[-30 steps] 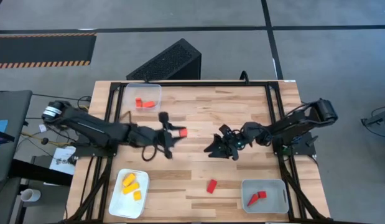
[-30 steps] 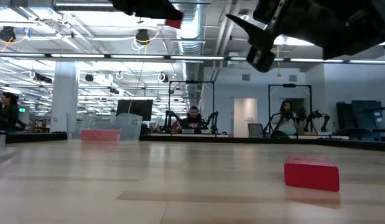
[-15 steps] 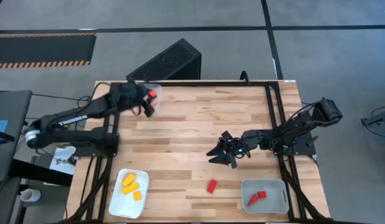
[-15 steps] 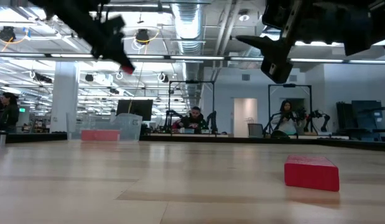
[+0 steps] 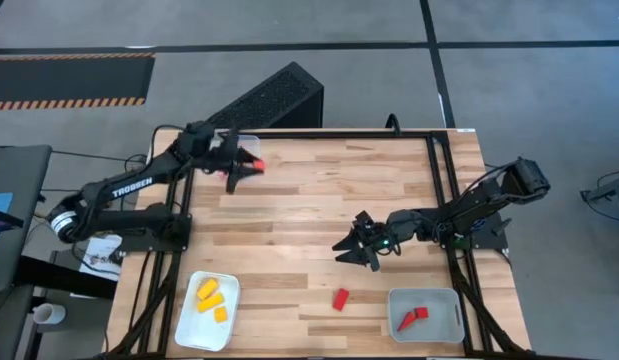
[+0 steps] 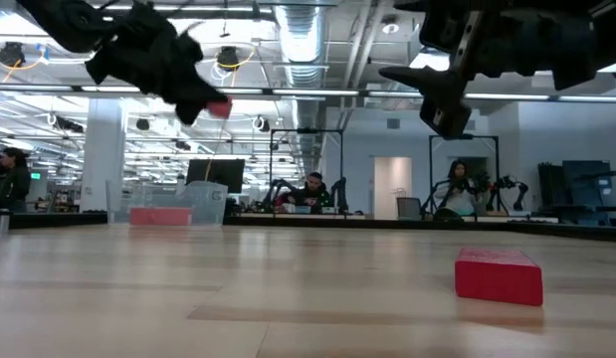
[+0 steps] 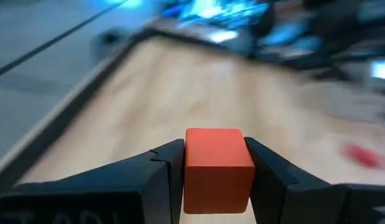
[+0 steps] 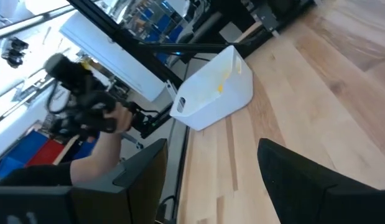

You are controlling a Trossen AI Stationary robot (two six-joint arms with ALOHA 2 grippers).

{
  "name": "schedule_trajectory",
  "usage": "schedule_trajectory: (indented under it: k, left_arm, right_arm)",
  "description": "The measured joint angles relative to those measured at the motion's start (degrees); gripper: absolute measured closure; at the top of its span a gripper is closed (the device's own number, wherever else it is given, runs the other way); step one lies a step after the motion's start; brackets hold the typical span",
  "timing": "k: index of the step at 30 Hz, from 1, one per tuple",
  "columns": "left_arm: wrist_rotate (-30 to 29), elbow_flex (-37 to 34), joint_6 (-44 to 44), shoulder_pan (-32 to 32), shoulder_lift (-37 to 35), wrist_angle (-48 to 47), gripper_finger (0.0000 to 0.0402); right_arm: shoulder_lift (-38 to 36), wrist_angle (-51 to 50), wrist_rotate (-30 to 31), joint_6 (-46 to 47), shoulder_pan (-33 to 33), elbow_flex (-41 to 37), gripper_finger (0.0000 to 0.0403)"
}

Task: Sort & place blocks by color
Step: Put the orange block into the transparent bin

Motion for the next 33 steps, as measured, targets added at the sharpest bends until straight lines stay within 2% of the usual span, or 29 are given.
schedule_trajectory:
  k: [1, 2, 9, 15, 20, 22, 25, 27, 31, 33]
  left_arm:
    - [3.3, -0.1, 0.1, -0.9, -0.5, 1.3, 0.0299]
    - [4.0, -0.1, 0.0, -1.8, -1.1, 2.4, 0.0299]
    - [-9.2, -0.1, 3.4, -3.2, -6.9, -2.5, 0.0299]
    - [-10.1, -0.1, 5.5, -2.5, -7.7, -9.3, 0.0294]
    - [-14.3, -0.1, 6.1, -2.5, -7.7, -12.2, 0.0294]
    - [-19.8, -0.1, 4.9, -2.4, -7.7, -13.2, 0.0296]
    - [-35.0, -0.1, 3.6, -0.8, -6.8, -15.2, 0.0297]
    - [-39.0, -0.1, 3.1, 1.3, -4.6, -15.8, 0.0297]
    - [-29.0, -0.1, 3.3, 6.9, 3.6, -16.7, 0.0299]
    - [-27.2, -0.1, 2.1, 9.0, 8.1, -16.7, 0.0299]
  right_arm:
    - [0.0, -0.3, 0.1, 0.0, 0.0, 0.0, 0.0131]
    - [0.0, -0.5, 0.2, 0.0, 0.0, 0.0, 0.0131]
    - [0.0, -1.1, 1.9, 0.2, 0.9, 0.0, 0.0131]
    - [0.0, -1.3, 3.0, -0.2, 1.2, 0.0, 0.0131]
    - [0.0, -1.2, 3.4, -0.1, 0.9, 0.0, 0.0131]
    - [0.0, -1.3, 3.4, -0.1, 1.0, 0.0, 0.0131]
    - [0.0, -1.2, 3.4, -0.2, 1.0, 0.0, 0.0131]
    - [0.0, -1.1, 3.6, -0.3, 1.0, 0.0, 0.0131]
    - [0.0, -1.0, 4.6, -0.9, 0.6, 0.0, 0.0131]
    - [0.0, -1.0, 4.8, -1.3, 0.5, 0.0, 0.0131]
